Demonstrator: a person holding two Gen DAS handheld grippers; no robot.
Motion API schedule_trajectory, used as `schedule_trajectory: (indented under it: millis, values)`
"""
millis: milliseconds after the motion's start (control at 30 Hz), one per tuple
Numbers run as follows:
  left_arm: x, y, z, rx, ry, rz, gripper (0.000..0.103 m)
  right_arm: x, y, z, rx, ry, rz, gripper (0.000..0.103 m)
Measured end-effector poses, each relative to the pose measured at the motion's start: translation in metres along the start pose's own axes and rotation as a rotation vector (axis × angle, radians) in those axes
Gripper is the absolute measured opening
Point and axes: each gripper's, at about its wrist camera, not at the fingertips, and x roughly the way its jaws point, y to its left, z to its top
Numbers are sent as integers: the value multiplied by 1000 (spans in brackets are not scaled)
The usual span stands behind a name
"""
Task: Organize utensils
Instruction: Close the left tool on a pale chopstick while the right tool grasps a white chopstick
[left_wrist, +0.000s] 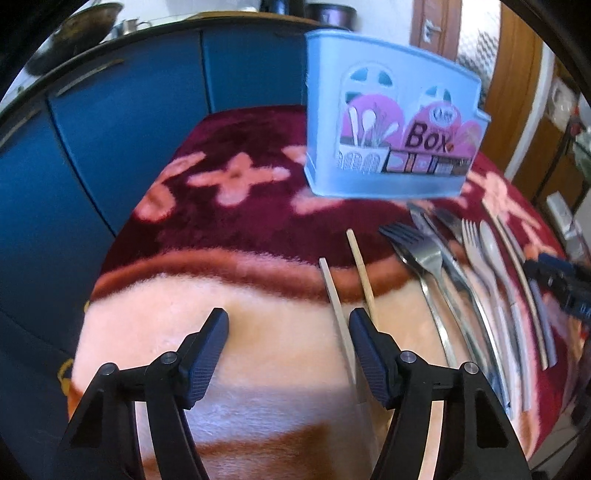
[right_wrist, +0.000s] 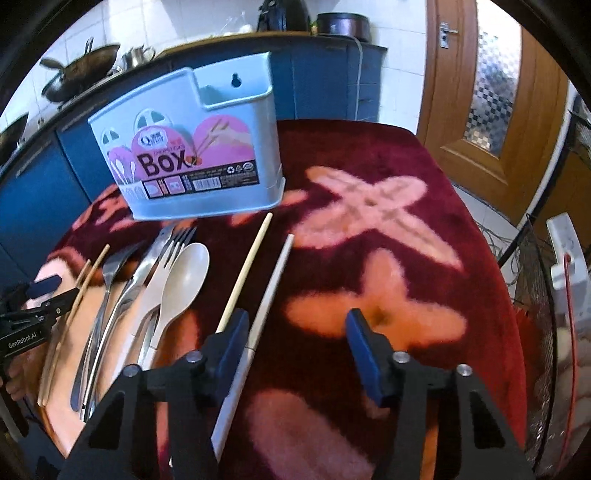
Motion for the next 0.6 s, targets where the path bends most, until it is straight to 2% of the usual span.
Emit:
schedule_trajectory:
  millis: [167, 333, 400, 500, 567, 600]
  values:
    - [5, -5, 8, 70, 56, 10, 69, 9, 0, 12, -21, 72, 4, 43]
    - [9, -2, 18, 93, 128, -17, 69, 22, -2, 31, -49, 179, 18, 42]
    - [10, -3, 21, 113, 146, -23, 66, 25, -2, 37, -57, 224, 21, 41]
    - [9, -5, 27, 136, 171, -49, 52, 30, -2, 45, -62, 284, 30, 41]
    - [8, -8, 30, 146, 183, -61, 38, 32, -3, 50, -58, 317, 41, 41]
    - [8, -9, 32, 147, 189, -72, 34, 34, -4, 51, -52, 331, 48, 41]
